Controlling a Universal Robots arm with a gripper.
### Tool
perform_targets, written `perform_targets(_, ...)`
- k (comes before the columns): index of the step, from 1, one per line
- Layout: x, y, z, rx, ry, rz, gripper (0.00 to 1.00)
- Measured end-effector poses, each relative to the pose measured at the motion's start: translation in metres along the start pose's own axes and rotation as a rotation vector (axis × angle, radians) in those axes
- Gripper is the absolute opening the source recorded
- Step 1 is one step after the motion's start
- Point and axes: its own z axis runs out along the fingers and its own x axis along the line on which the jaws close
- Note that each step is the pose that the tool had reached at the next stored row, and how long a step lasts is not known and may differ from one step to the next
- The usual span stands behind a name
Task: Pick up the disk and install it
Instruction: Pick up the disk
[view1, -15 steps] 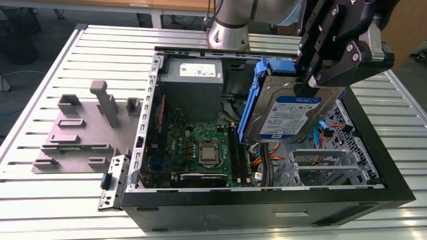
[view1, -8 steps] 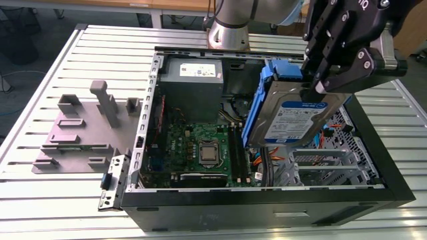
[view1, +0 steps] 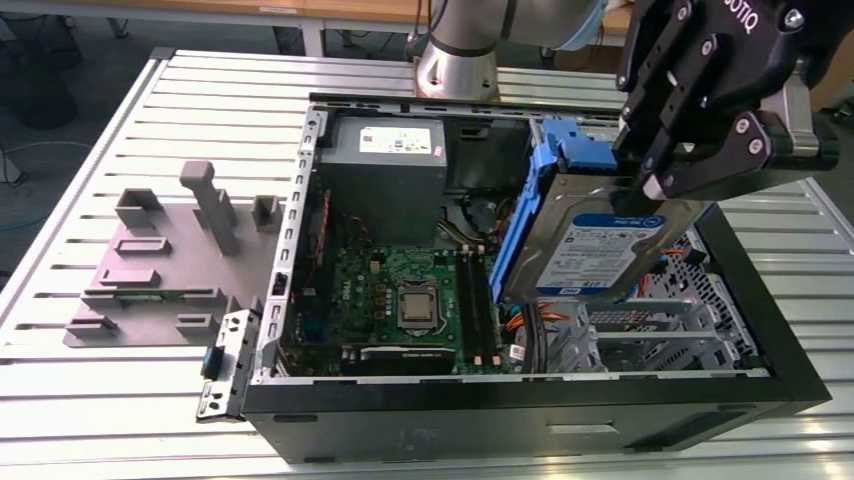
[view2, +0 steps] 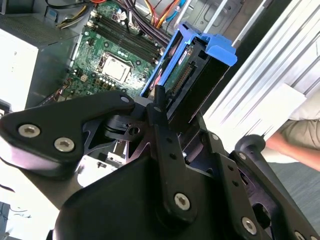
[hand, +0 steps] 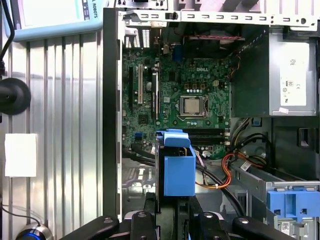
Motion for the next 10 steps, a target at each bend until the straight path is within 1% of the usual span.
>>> perform_targets(3, 0.0031, -0.0009, 0.0002, 0.0, 0.0, 0.0, 0.35)
perform_targets(6, 0.0034, -0.0028, 0.0009, 0.0, 0.0001, 0.001, 0.35)
perform_targets(8, 0.0034, -0.0064, 0.0014, 0.0, 0.0001, 0.001, 0.35)
perform_targets(10, 0.0034, -0.0115, 0.0018, 0.0, 0.0001, 0.001, 0.35)
